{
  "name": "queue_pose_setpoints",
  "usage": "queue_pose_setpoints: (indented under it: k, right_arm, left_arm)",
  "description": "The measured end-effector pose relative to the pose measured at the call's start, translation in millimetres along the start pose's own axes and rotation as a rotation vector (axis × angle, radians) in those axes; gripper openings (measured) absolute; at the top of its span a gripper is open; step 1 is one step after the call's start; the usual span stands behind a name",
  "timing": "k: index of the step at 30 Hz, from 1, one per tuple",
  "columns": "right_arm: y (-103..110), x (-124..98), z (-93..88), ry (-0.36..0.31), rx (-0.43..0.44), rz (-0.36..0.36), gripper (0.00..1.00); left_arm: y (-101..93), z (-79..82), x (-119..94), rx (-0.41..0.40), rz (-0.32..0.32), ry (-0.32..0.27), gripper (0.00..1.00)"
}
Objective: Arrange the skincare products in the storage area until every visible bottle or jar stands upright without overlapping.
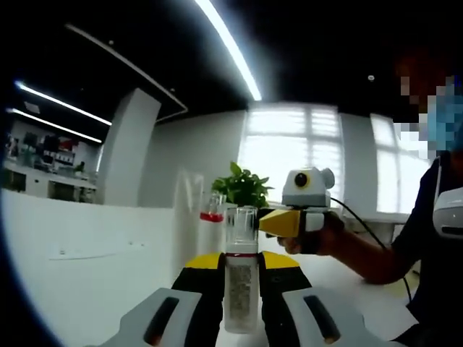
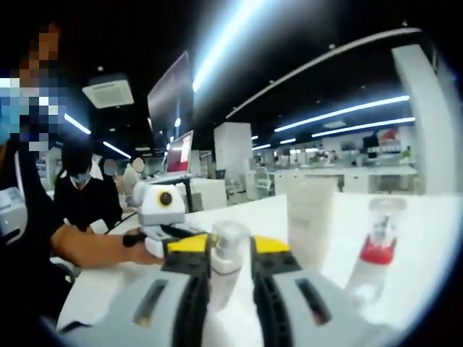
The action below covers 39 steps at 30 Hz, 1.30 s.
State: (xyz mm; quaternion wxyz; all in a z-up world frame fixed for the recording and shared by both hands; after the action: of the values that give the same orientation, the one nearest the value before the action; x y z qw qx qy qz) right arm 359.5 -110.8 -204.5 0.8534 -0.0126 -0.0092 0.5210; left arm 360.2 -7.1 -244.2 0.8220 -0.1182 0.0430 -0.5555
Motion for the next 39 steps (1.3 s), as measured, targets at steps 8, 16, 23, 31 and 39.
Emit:
queue_pose_setpoints:
  k: [8, 16, 23, 31, 39]
  right_arm:
    - [-7.0, -4.8, 2.1, 0.013, -0.049, -0.043, 0.2]
    - [-13.1, -6.3, -2.2, 0.044, -0.074, -0.071, 0.2]
    - [-18.4, -8.7, -4.2, 0.053, -0.077, -0.086, 0.2]
    - [-24.0, -11.1, -7.3, 0.071, -0.086, -0.112, 0.2]
    - [-27.0, -11.9, -11.8, 0.097, -0.095, -0.13, 0.19]
  left_arm:
    - [4.4, 0.5, 12.8, 0.039, -0.002, 0.016, 0.16]
    - [10.2, -6.1, 21.3, 0.05, -0.004, 0.025, 0.16]
    - [12.6, -7.3, 26.2, 0.053, -0.004, 0.029, 0.16]
    - [16.1, -10.9, 32.7, 0.063, -0.004, 0.03, 0.16]
    - [20.5, -16.9, 37.0, 0.077, -0.005, 0.031, 0.16]
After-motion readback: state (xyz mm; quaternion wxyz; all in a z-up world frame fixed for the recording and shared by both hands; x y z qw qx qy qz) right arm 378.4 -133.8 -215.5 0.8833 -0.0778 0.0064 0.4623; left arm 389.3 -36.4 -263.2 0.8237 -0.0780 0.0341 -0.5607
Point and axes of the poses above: the point that each gripper's makers call its tool centre point, and the gripper's own axes: x roughly forward along the fingers, y roughly to its left, z roughly out of its top, the point moved 5 cm from there along -x, roughly backward along the fingers, and after that the axes turned 3 degrees about -x, right-handed, at the moved point
